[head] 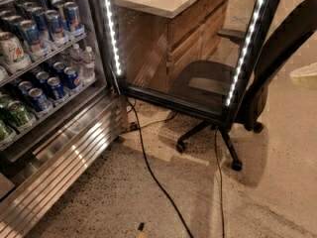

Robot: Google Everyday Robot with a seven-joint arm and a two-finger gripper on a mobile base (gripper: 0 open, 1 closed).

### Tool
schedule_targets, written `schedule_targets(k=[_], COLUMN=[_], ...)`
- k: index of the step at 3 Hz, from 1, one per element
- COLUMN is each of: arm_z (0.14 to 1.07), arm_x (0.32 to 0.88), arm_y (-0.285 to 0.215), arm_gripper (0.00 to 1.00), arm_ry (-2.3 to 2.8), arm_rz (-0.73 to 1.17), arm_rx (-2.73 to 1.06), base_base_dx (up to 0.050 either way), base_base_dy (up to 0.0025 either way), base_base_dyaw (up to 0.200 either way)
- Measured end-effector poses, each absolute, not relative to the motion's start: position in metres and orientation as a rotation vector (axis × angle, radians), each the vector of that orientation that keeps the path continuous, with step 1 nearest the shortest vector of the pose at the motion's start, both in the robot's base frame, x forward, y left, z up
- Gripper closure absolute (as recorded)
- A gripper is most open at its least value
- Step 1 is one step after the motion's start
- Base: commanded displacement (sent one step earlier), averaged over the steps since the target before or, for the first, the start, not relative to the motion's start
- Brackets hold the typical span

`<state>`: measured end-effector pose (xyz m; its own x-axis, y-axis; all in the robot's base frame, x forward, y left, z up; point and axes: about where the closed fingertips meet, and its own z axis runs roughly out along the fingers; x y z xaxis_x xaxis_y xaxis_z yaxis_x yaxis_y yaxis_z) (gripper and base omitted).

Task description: Close right fridge door

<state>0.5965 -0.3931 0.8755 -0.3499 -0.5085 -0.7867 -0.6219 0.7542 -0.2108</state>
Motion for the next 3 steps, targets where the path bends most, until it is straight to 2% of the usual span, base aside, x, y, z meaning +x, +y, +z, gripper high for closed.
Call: schedule_targets(k=[1, 3], arm_z=[0.865, 0.846], arm_x=[0.607, 0.659], arm_y=[-0.408, -0.48], arm_gripper=[1.0, 1.0], arm_ry=[2.056, 2.066], arm_rz=[0.112, -0.036], arm_rx=[-0.809, -0.633], base_base_dx=[0.0, 0.0], base_base_dy=[0.0, 0.0], base_base_dyaw=[0.0, 0.0])
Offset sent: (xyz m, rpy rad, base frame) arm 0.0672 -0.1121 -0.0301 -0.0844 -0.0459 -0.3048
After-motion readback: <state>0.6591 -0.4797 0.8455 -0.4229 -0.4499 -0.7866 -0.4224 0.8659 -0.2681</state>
